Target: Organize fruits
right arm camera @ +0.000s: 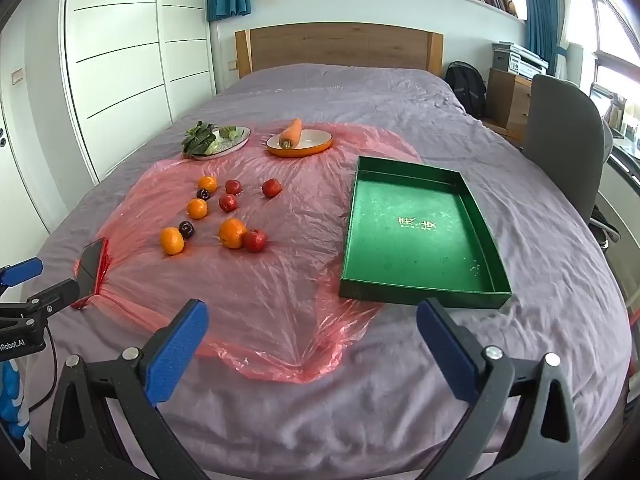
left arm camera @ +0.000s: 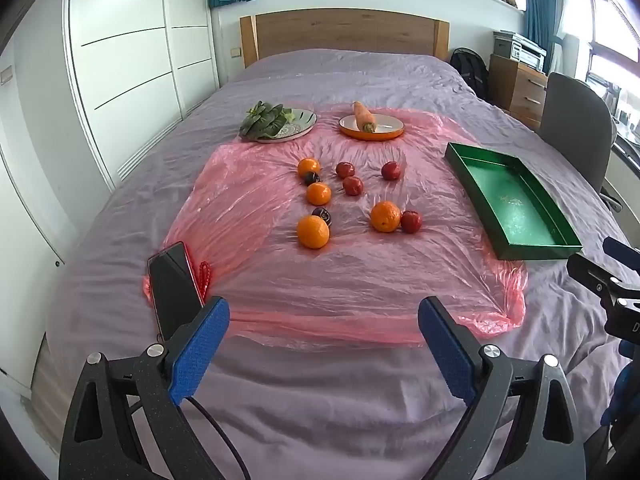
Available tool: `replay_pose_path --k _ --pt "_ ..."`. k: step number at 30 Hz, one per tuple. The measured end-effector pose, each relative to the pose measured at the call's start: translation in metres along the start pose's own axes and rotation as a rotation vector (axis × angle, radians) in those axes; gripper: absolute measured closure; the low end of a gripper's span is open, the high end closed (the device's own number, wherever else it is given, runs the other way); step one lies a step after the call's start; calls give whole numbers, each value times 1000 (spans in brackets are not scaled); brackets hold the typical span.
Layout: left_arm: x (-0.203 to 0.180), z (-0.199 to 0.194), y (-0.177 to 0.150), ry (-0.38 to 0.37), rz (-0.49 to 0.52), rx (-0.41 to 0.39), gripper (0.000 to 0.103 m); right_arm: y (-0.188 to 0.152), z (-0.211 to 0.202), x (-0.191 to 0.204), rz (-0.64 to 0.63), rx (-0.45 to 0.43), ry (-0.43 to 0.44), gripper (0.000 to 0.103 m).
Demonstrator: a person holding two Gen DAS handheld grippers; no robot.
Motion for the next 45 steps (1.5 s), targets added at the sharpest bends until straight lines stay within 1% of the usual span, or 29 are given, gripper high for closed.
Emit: replay_pose_path --k 7,8,14,17,19,43,45 --pt "-3 5 2 5 17 -4 10 -1 -2 1 3 -3 -7 0" --pt "2 -1 2 -2 -5 -9 10 0 -1 0 -1 0 0 0" --pt "2 -2 2 10 -1 -11 10 -1 -1 0 1 0 1 0" --pt "2 1 3 12 -3 -6 10 -1 -1 0 1 2 2 0" --pt "1 2 1 14 -5 -3 10 -4 -1 7 1 2 1 0" --pt "-1 10 -1 17 13 9 10 -7 2 8 -1 6 -5 0" --pt "-1 10 -2 18 14 9 10 -7 6 0 1 9 -3 0"
Point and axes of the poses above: each gripper's, at about its wrist camera, not at the fingertips, and z roughly the way its jaws point, x to its left, y to its top, the point moved 2 cm from there along z, roughly the way its jaws point, and after that the axes turned 14 degrees about z, right-handed, at the moved point
